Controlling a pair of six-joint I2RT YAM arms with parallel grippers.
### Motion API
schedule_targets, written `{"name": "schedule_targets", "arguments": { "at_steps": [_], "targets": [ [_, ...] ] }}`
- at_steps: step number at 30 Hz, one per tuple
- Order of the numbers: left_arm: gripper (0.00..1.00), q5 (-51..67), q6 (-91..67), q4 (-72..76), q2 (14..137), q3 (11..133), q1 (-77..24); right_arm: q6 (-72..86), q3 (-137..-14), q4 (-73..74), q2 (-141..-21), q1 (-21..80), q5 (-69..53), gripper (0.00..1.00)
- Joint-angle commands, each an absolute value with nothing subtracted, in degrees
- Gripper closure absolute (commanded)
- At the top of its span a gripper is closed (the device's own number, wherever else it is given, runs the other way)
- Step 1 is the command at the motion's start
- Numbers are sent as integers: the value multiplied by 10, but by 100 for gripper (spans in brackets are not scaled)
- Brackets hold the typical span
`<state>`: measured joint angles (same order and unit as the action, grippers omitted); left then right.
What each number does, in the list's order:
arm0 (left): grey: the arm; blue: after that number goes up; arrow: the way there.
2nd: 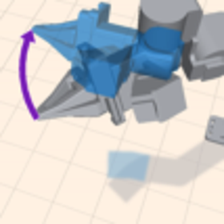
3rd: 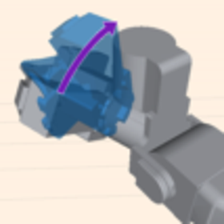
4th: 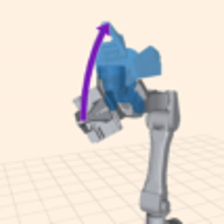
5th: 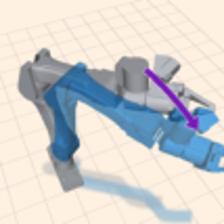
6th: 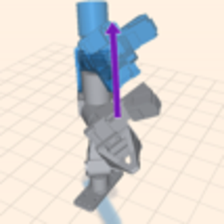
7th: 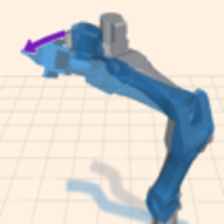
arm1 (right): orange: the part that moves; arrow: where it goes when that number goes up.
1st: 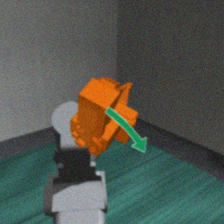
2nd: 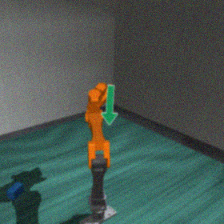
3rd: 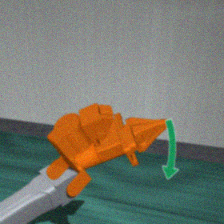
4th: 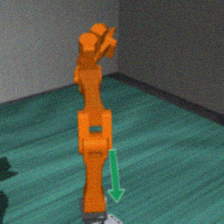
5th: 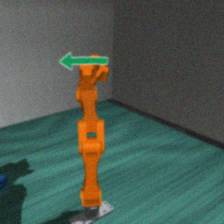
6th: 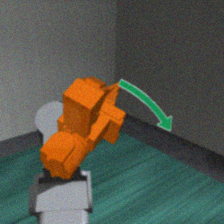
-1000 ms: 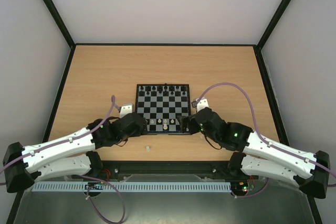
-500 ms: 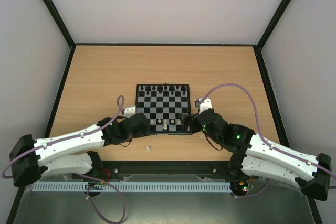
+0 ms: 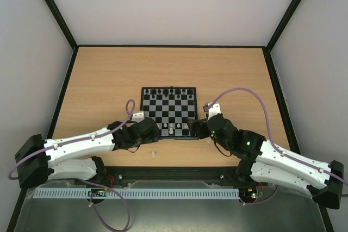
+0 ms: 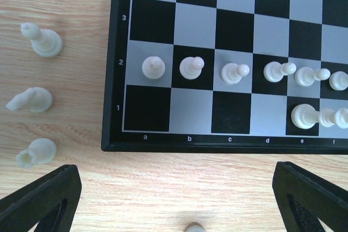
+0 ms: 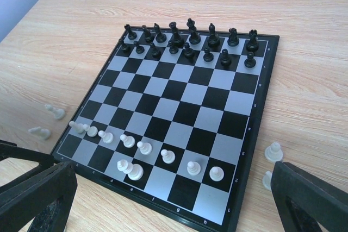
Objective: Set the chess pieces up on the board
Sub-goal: Pick up the chess piece at the center of the board.
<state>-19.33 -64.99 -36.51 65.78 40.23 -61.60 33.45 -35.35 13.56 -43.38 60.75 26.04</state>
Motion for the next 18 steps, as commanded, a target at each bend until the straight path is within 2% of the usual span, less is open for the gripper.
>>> {"name": "schedule_targets", "arguments": {
  "at_steps": [1,18],
  "targets": [
    [1,-188,-668,-368,665,396,-630,339,-343,133,-425,606,281,1],
    [0,-180,-670,-343,704,406,-653,335,-340,126,-439,606,276,1]
  ]
}}
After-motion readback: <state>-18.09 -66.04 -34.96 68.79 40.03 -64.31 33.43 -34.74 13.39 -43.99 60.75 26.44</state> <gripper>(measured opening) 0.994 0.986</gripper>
